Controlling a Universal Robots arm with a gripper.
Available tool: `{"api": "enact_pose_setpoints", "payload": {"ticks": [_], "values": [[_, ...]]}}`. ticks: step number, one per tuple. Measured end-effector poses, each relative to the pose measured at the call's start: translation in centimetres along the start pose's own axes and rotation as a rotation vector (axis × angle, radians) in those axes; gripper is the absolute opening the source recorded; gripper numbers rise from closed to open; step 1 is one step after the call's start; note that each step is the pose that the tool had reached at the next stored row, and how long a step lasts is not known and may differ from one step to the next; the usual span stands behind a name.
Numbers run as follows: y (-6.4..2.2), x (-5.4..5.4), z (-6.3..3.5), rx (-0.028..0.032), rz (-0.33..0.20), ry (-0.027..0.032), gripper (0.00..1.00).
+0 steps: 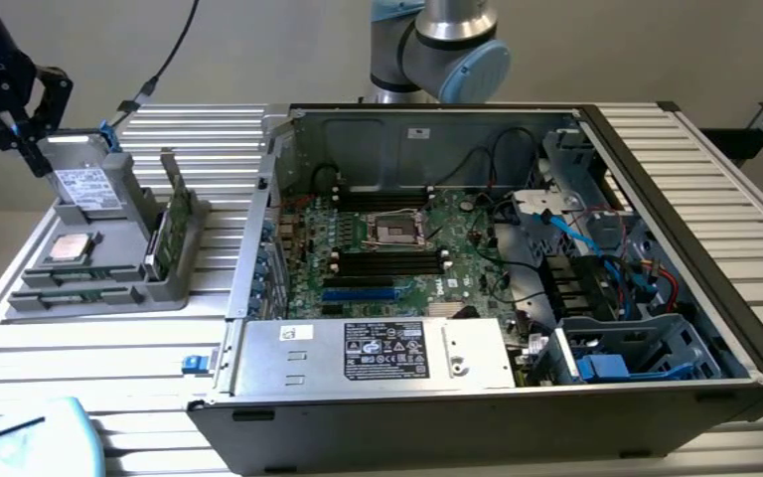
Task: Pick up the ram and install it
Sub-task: 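Pick up the ram and move it above insertion slot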
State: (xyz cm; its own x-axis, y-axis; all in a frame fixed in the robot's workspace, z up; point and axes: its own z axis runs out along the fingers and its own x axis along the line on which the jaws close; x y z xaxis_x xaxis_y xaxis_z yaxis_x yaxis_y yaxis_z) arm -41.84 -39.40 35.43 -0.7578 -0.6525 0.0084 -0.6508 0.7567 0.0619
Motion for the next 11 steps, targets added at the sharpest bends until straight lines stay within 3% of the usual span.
{"api": "enact_pose_setpoints", "payload": {"ticks": [11], "values": [[-0.03,0.00,0.42,0.0017,-0.200,0.0124,0.10]]}}
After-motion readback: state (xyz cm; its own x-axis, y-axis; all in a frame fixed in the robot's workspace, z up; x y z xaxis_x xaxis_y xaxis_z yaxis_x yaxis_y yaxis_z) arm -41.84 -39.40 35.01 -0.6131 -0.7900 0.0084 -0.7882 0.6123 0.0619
